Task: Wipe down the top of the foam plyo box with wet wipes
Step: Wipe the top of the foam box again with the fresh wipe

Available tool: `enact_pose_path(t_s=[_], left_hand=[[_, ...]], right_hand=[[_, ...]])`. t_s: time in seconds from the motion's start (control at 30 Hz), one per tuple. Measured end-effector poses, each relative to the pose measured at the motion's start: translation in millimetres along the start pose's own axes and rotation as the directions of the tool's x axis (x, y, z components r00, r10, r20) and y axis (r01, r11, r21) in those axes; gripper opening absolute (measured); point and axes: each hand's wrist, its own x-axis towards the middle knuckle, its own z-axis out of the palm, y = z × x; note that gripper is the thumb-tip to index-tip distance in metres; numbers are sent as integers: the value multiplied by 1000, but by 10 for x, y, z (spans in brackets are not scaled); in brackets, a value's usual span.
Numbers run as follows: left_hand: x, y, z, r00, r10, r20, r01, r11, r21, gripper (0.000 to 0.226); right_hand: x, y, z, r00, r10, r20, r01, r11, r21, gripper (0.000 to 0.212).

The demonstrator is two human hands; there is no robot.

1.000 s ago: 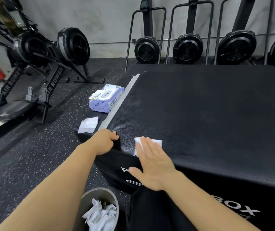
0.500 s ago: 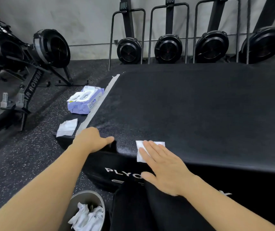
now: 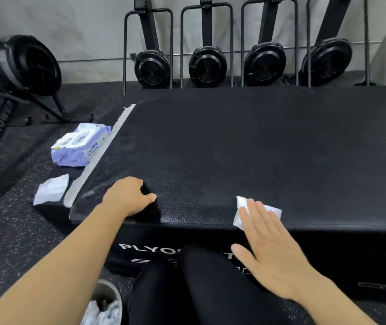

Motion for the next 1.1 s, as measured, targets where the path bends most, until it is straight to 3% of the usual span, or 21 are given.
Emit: enact_pose_path(t_s=[0.17,0.33,0.53,0.67,0.8,0.93,1.1], left_hand=[[41,-53,15,1000,21,20,-21,1000,3,64],[45,-85,11,999,20,39,-19,1000,-23,77],[50,-8,-87,996,-32,84,36,998,-50,73],[81,68,-130,986,-104,128,114,991,-69,65],[90,180,-141,980,-172,100,179,981,-69,38],[16,403,-75,979,-204,15,204,979,2,47],[-4,535,-65,976,-219,6,219,976,0,46]], right_hand=[[445,-641,46,993,-106,-48,109,993,49,80],[918,-1169,38,978,-195,77,193,981,34,77],[993,-997,-66,952,-281,124,278,960,42,72],[735,-484,-136,971,-221,89,217,975,56,72],[392,135,-219,994,-91,62,89,996,27,71],[201,465,-284,997,26,66,-27,999,21,72],[365,178,-227,992,81,94,-85,996,35,80]])
